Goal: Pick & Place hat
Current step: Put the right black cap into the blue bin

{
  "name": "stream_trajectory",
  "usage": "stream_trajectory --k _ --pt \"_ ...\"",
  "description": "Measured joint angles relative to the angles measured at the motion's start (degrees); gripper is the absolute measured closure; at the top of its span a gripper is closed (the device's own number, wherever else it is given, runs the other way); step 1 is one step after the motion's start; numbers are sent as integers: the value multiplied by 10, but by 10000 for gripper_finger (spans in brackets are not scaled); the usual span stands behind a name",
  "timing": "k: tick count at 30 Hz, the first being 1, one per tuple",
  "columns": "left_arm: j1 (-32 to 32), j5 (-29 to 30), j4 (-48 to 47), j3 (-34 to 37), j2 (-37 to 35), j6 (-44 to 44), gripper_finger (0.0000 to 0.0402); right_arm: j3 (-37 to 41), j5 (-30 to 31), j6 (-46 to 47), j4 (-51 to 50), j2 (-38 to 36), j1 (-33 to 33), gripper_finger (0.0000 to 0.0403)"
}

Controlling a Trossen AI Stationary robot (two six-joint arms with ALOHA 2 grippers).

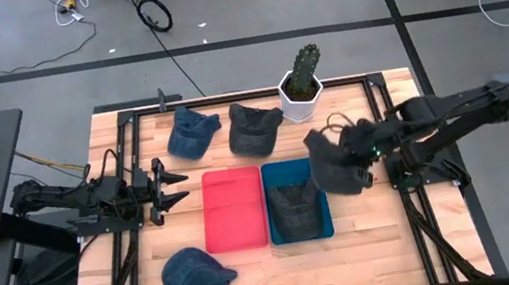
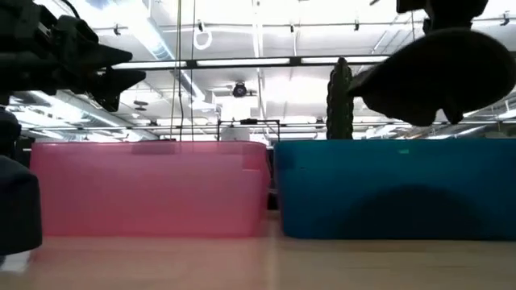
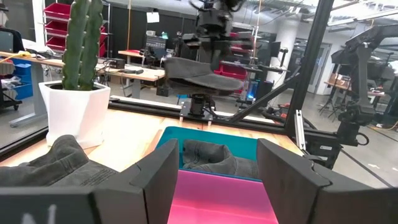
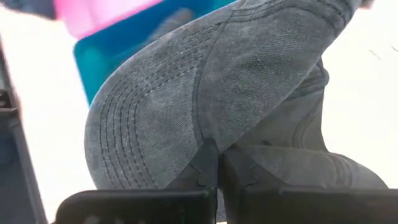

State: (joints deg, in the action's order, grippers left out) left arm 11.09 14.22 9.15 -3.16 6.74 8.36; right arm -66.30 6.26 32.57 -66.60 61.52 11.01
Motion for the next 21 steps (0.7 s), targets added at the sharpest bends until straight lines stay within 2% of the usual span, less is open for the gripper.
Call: stream_trajectory --k 11,21 --pt "0 0 0 0 0 0 181 0 19 50 77 43 88 403" --pt "0 0 0 0 0 0 181 0 13 75 118 109 118 403"
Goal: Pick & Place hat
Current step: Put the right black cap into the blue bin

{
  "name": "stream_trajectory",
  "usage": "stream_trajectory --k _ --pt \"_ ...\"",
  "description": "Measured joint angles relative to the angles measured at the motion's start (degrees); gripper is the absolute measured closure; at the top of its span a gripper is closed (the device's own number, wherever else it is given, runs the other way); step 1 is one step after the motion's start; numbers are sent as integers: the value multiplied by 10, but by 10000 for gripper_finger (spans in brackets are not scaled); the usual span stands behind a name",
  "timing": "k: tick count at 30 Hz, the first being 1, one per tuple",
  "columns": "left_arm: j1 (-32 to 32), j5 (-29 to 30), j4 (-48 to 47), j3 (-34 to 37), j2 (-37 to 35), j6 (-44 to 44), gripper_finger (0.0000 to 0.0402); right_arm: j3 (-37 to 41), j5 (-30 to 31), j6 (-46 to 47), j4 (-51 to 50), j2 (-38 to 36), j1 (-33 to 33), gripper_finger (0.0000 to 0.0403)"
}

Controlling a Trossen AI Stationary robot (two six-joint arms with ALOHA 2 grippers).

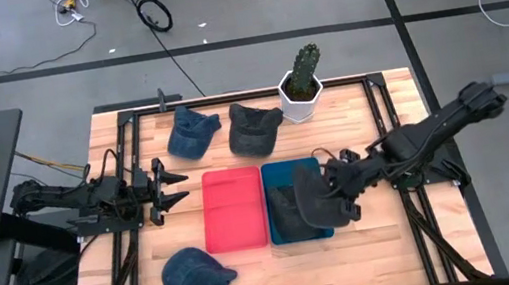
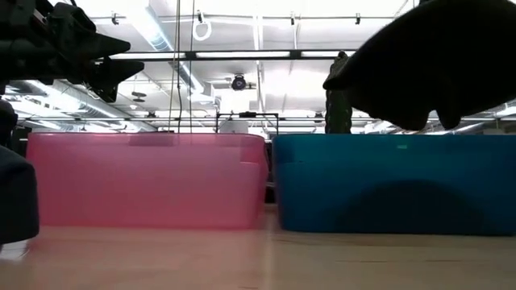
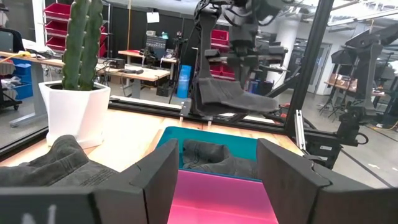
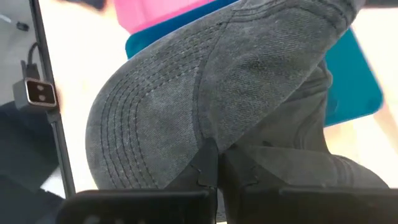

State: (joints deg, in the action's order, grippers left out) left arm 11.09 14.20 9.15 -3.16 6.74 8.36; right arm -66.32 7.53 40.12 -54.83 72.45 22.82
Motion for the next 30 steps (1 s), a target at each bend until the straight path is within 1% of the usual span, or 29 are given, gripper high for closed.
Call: stream_trajectory --k 2,7,12,18,24,30 --pt "0 0 0 0 0 0 181 0 1 0 0 11 1 403" --pt "0 0 0 0 0 0 181 0 34 -11 19 36 -6 403" --pt "0 0 0 0 0 0 181 0 36 -19 39 60 -21 403" --pt "0 0 0 0 0 0 181 0 50 -29 49 77 -22 403" --pt "0 0 0 0 0 0 181 0 51 -41 54 97 -41 403" --pt "0 0 0 0 0 0 181 0 38 -56 61 151 -50 403"
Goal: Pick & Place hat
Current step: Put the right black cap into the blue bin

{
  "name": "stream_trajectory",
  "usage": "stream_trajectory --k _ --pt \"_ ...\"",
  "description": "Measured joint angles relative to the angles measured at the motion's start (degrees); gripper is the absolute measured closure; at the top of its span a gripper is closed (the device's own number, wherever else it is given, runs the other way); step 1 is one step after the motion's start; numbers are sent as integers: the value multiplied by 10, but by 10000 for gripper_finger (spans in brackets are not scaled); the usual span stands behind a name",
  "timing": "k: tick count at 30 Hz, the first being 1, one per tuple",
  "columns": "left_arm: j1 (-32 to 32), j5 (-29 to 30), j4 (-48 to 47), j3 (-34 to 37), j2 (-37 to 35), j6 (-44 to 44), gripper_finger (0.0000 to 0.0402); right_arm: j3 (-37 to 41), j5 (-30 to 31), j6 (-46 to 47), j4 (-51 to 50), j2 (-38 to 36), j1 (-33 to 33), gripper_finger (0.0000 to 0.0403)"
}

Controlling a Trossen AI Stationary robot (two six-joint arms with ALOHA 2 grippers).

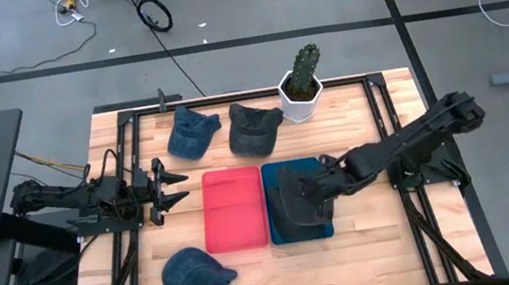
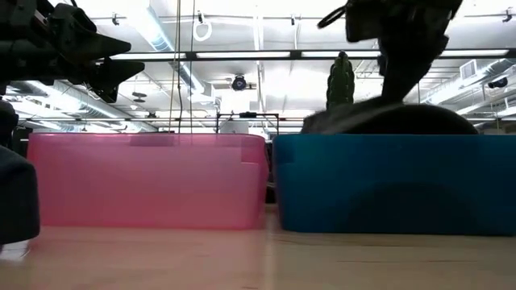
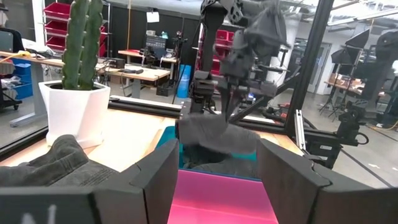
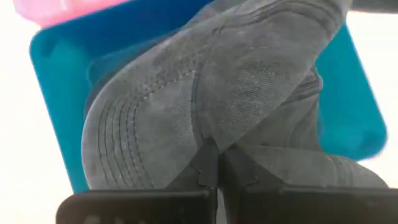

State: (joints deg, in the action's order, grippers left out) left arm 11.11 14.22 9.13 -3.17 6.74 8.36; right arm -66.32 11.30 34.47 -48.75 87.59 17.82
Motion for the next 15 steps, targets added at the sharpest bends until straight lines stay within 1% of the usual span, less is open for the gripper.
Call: stream_trajectory --k 3,6,10,15 --pt "0 0 0 0 0 0 181 0 -3 -11 21 21 0 403" --pt "0 0 0 0 0 0 181 -1 -4 -19 33 27 -2 403" --pt "0 0 0 0 0 0 181 -15 -4 -20 15 28 -2 403" --pt "0 0 0 0 0 0 181 -54 -7 -34 -11 27 -3 403"
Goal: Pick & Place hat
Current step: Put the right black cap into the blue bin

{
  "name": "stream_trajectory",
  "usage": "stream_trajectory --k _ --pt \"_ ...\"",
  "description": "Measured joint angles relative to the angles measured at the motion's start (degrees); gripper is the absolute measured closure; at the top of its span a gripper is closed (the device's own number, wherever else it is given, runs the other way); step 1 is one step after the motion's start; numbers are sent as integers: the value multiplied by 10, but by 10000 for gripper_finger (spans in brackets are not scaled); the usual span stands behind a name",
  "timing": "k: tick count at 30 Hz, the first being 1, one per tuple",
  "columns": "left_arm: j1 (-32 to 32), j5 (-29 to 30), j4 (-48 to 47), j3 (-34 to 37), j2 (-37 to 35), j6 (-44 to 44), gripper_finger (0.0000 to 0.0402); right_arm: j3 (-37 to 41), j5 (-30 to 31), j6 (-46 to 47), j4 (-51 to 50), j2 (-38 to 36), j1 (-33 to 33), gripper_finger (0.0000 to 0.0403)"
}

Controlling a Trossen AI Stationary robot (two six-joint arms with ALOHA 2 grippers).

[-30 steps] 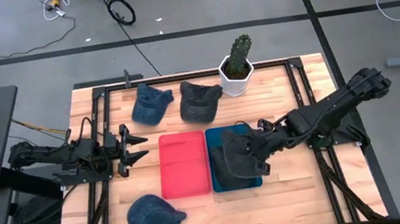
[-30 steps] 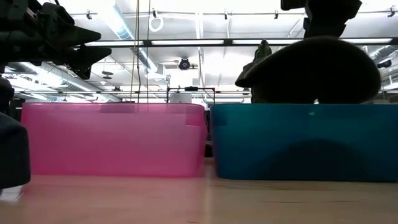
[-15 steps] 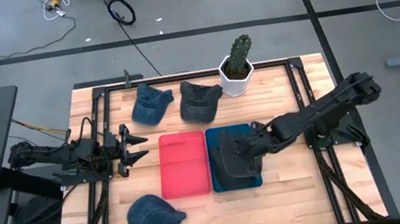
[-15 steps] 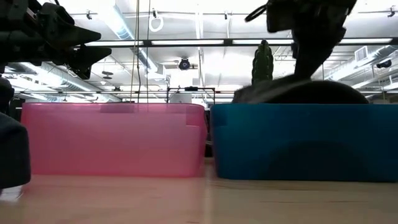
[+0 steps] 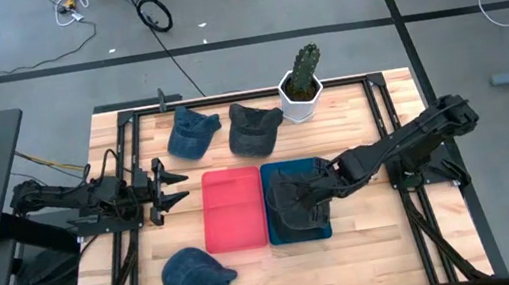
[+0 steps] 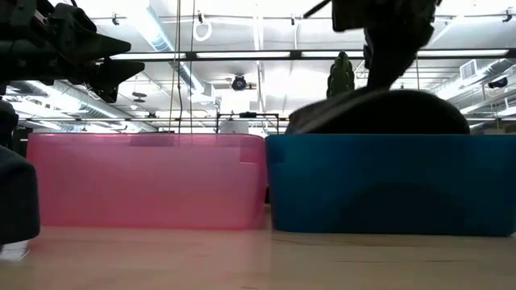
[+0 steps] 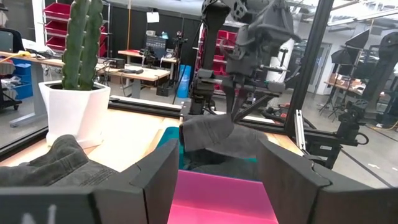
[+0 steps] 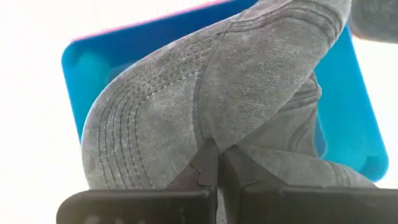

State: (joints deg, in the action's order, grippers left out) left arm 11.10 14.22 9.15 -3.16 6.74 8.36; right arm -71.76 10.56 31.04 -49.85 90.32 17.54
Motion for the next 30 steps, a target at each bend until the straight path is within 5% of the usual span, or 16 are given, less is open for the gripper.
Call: stream_trajectory --k 20,30 --pt "0 0 0 0 0 0 181 -3 0 -22 19 34 -35 403" --pt "0 0 0 0 0 0 181 32 -51 -47 69 34 -54 403"
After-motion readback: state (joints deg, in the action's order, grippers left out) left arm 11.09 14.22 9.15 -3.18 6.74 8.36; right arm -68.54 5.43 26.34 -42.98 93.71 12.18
